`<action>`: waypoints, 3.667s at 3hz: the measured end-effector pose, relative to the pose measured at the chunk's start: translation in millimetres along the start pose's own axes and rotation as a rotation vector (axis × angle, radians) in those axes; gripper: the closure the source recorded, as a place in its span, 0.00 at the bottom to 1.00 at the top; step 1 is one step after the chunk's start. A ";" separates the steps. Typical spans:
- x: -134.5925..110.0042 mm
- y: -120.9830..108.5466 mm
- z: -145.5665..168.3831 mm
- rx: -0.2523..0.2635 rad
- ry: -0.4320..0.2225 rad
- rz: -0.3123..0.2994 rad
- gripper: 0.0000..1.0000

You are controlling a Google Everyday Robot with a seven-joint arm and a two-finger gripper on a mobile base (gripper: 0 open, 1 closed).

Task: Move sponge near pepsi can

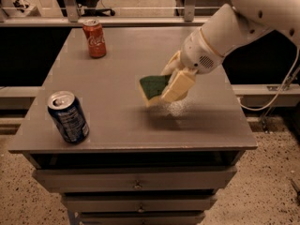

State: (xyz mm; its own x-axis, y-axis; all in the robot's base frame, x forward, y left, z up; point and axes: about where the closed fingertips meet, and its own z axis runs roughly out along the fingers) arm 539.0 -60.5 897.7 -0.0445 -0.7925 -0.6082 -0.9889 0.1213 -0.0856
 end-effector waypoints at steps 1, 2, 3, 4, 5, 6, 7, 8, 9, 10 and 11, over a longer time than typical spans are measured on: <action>-16.4 43.2 27.9 -0.077 -0.005 -0.059 1.00; -27.3 66.4 55.0 -0.114 -0.010 -0.088 1.00; -40.0 73.3 74.5 -0.114 -0.024 -0.103 1.00; -49.9 71.9 89.2 -0.103 -0.033 -0.114 1.00; -58.1 72.7 102.0 -0.107 -0.045 -0.106 1.00; -65.8 77.8 115.5 -0.127 -0.056 -0.089 0.82; -75.2 81.0 124.1 -0.136 -0.071 -0.082 0.59; -83.0 81.8 130.2 -0.139 -0.083 -0.081 0.36; -86.4 78.1 131.6 -0.129 -0.089 -0.082 0.12; -87.3 72.8 129.2 -0.114 -0.091 -0.081 0.00; -87.3 63.1 114.5 -0.083 -0.094 -0.082 0.00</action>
Offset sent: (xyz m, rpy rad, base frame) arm -0.0763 0.0938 -0.0547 0.0101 0.0514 0.1875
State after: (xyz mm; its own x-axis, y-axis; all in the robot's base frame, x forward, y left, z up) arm 496.7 84.7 855.0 0.0462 -0.7376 -0.6736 -0.9972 0.0060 -0.0750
